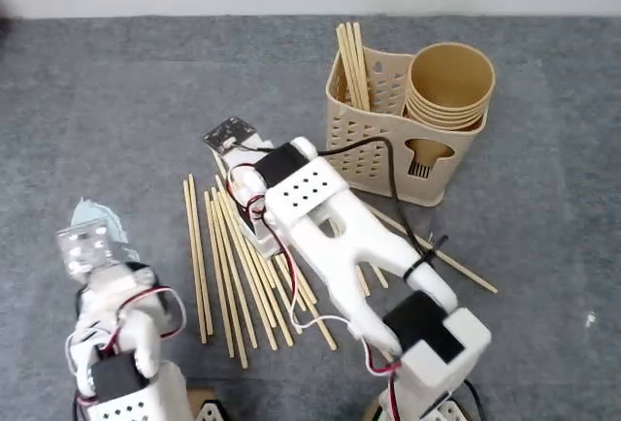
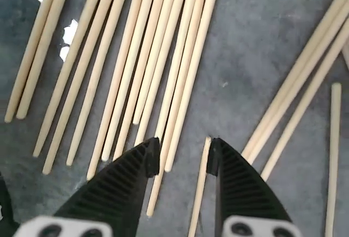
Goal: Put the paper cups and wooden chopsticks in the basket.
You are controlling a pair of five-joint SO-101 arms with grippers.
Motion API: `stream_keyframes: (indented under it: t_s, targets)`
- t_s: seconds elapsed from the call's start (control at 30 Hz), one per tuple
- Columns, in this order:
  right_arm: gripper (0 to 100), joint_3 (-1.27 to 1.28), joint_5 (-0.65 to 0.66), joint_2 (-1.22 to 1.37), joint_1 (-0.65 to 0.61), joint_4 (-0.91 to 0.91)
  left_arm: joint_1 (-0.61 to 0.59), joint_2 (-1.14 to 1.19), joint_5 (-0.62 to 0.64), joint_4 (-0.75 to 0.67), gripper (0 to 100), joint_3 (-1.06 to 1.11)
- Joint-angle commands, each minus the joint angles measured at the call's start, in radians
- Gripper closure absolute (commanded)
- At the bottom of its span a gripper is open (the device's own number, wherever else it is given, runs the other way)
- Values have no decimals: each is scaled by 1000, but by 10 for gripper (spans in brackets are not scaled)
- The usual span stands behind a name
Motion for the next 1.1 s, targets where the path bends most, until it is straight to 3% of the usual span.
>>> stream_keyframes:
  t_s: [0.0,0.1,0.57,1.07]
  targets:
    - [845,-40,-9,-105,18,62,135,-18,6,-20,985,-65]
    - [845,14,-5,-168,38,67,183,-18,6,-17,985,-61]
    - [845,391,0,-532,38,-174,186,-18,11,34,985,-61]
    - [844,347,-2,-545,-36,-344,180,-18,11,34,986,-65]
